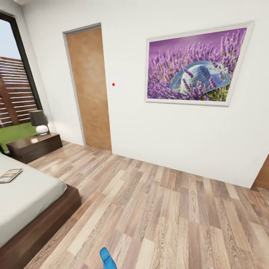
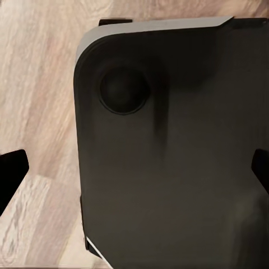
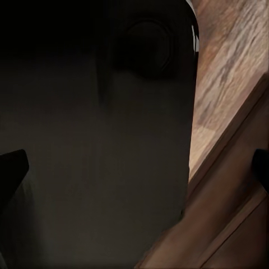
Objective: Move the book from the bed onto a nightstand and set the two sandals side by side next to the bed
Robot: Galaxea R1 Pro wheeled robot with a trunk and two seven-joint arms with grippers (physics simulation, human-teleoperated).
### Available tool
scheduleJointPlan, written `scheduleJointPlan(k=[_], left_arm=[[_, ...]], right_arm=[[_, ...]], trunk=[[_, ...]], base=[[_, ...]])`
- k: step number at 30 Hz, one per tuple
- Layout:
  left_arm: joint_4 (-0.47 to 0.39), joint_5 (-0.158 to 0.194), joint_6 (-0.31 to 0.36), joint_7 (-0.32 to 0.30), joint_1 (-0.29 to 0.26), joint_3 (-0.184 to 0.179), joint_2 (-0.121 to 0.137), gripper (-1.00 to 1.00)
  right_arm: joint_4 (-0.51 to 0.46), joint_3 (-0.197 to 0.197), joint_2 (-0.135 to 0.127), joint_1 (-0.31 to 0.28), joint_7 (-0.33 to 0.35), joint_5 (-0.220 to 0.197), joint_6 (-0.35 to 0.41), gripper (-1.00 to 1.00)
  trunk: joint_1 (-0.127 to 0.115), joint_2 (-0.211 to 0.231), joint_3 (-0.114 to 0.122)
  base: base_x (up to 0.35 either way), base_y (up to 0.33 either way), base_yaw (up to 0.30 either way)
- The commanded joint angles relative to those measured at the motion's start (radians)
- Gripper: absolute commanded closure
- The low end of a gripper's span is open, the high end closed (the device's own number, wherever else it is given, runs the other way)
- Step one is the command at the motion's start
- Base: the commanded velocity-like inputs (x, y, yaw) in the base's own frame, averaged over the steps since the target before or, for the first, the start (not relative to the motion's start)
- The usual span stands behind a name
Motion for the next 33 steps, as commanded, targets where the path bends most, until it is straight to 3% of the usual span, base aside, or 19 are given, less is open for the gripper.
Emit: scheduleJointPlan(k=[1, 11, 33], left_arm=[[-0.001, 0.0, -0.002, 0.0, 0.0, 0.0, 0.0, -1.0], [-0.001, 0.0, -0.002, 0.0, 0.0, 0.0, 0.0, -1.0], [-0.001, 0.0, -0.002, 0.0, 0.0, 0.0, 0.0, -1.0]], right_arm=[[0.0, 0.0, 0.0, 0.0, 0.0, 0.0, 0.0, -1.0], [0.0, 0.001, 0.0, 0.0, 0.0, 0.0, 0.0, -1.0], [0.0, 0.002, 0.0, 0.0, 0.0, 0.0, 0.0, -1.0]], trunk=[[0.0, 0.0, -0.001], [0.0, 0.0, -0.001], [0.0, 0.0, -0.001]], base=[[0.0, 0.0, 0.27], [0.0, 0.0, 0.199], [0.098, -0.009, 0.009]])
